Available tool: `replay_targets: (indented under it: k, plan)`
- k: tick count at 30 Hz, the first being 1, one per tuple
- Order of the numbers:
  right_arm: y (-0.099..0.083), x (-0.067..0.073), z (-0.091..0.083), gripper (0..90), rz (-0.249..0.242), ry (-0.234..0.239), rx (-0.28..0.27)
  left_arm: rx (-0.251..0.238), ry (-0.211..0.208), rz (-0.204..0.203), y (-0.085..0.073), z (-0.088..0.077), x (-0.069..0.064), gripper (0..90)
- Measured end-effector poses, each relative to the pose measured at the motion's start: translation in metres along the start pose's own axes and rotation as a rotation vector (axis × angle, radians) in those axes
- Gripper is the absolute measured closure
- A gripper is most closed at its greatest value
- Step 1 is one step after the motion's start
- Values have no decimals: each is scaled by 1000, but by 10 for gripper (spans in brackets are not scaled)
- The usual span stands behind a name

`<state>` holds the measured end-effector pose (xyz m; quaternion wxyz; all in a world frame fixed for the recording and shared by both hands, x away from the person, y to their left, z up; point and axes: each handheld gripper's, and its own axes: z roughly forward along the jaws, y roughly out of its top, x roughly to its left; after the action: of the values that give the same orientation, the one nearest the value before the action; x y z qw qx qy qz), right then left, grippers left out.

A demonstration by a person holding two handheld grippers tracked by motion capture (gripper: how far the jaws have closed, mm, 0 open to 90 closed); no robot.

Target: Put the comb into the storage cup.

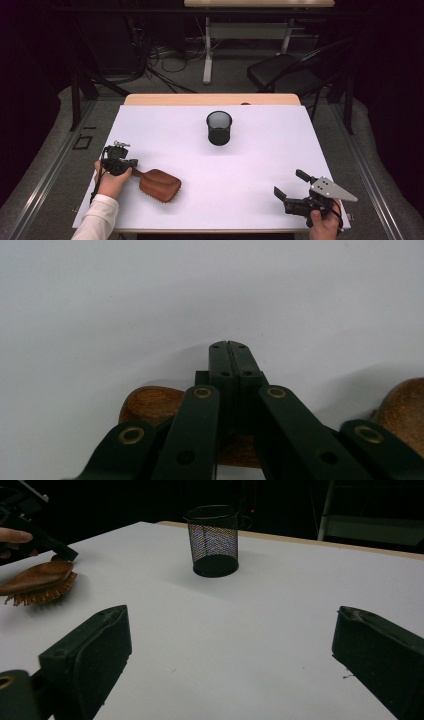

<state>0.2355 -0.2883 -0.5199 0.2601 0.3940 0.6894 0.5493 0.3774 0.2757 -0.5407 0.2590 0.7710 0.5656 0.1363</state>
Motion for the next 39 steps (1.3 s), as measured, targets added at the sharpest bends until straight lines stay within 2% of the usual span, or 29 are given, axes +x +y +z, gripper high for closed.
replay_targets:
  k: [12,21,34,39]
  plan:
    - [0,1,1,30,5,5,2,3,20,44,-19,-9,-2,900]
    - [0,0,0,34,-1,8,8,1,2,55,-29,-17,-2,900]
    - [0,1,1,43,2,13,8,-7,-20,117,-44,-31,-14,900]
    - [0,1,1,44,3,13,7,-2,-29,126,-50,-36,-17,900]
